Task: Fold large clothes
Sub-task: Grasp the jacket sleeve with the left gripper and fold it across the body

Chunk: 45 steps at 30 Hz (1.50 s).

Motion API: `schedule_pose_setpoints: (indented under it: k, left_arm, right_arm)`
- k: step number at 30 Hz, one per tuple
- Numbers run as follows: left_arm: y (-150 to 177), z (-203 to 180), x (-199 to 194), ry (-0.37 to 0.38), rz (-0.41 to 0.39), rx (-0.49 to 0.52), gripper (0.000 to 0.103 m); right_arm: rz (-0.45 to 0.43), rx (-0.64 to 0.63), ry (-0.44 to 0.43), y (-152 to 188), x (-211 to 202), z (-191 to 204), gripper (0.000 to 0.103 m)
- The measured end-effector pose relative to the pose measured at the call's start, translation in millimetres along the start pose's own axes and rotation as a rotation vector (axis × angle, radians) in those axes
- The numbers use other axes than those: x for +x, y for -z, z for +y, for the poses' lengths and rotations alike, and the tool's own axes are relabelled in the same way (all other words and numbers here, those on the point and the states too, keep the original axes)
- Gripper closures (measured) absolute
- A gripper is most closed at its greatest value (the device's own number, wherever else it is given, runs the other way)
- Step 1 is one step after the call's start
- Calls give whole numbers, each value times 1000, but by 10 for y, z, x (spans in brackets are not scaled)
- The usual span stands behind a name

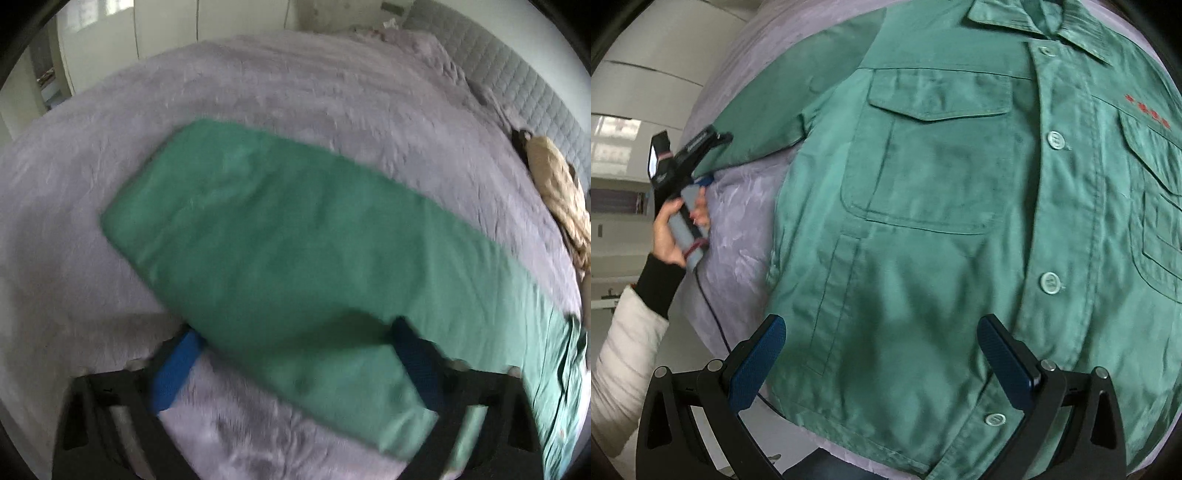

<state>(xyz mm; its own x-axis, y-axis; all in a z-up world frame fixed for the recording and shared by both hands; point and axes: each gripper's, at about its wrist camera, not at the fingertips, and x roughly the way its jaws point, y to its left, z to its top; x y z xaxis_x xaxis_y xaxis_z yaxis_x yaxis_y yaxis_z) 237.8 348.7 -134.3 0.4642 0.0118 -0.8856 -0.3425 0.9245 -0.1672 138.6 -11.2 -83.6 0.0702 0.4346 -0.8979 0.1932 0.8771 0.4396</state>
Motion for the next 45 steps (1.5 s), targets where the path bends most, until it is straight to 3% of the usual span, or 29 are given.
schedule_pose_setpoints:
  k: [2, 4, 7, 11, 17, 20, 22, 24, 27, 32, 33, 34, 35, 36, 37, 39, 41, 43, 45]
  left_arm:
    - [-69, 41, 6, -3, -3, -40, 84]
    - [-135, 127, -39, 97, -4, -105, 96]
    - [-164, 79, -296, 196, -58, -74, 96]
    - [-173, -448, -735, 346, -125, 78, 98]
    - [106, -1807, -1530, 613, -182, 421, 98]
    - [494, -2597, -1685, 709, -137, 581, 98]
    - [874, -3098, -1640, 725, -86, 691, 98]
    - [1260, -3488, -1500, 709, -25, 779, 98]
    - [1702, -3865, -1134, 590, 40, 889, 97]
    - [2164, -3763, -923, 486, 91, 959, 97]
    - [2166, -3709, -956, 472, 81, 960, 92]
    - [2210, -3628, -952, 465, 73, 958, 61]
    - [2177, -3549, -1022, 455, 61, 948, 15]
    - [2128, -3466, -1053, 445, 36, 933, 2]
    - [2113, -3320, -1145, 421, -28, 912, 0]
    - [2042, -3120, -1217, 353, -79, 912, 0]
    - [1932, -2863, -1219, 235, -126, 883, 0]
    - [1818, -2572, -1122, 118, -149, 853, 0]
    - [1763, -2333, -948, 24, -122, 839, 0]
  right_arm:
    - [1, -4, 7, 23, 13, 28, 0]
    - [-2, 6, 7, 36, 29, 25, 0]
    - [-11, 27, 15, 84, 44, -33, 0]
    - [-27, 73, 8, 122, -27, -229, 0]
    - [-101, 142, -11, 139, -290, -514, 0]
    - [-157, 184, -11, 182, -516, -747, 0]
    - [-190, 227, -4, 196, -631, -939, 0]
    - [-214, 278, 1, 230, -739, -1167, 0]
    - [-233, 350, 17, 278, -869, -1494, 0]
    - [-219, 408, 92, 358, -889, -1885, 0]
    - [-219, 414, 98, 353, -908, -1944, 0]
    - [-223, 416, 105, 336, -932, -1983, 0]
    - [-229, 414, 117, 304, -952, -2003, 0]
    - [-239, 404, 136, 244, -994, -2008, 0]
    - [-251, 385, 153, 179, -1026, -1985, 0]
    - [-278, 323, 185, 47, -1067, -1889, 0]
    - [-306, 244, 218, -131, -1075, -1755, 0]
    - [-333, 131, 258, -383, -1050, -1496, 0]
    - [-357, 23, 296, -632, -983, -1218, 0]
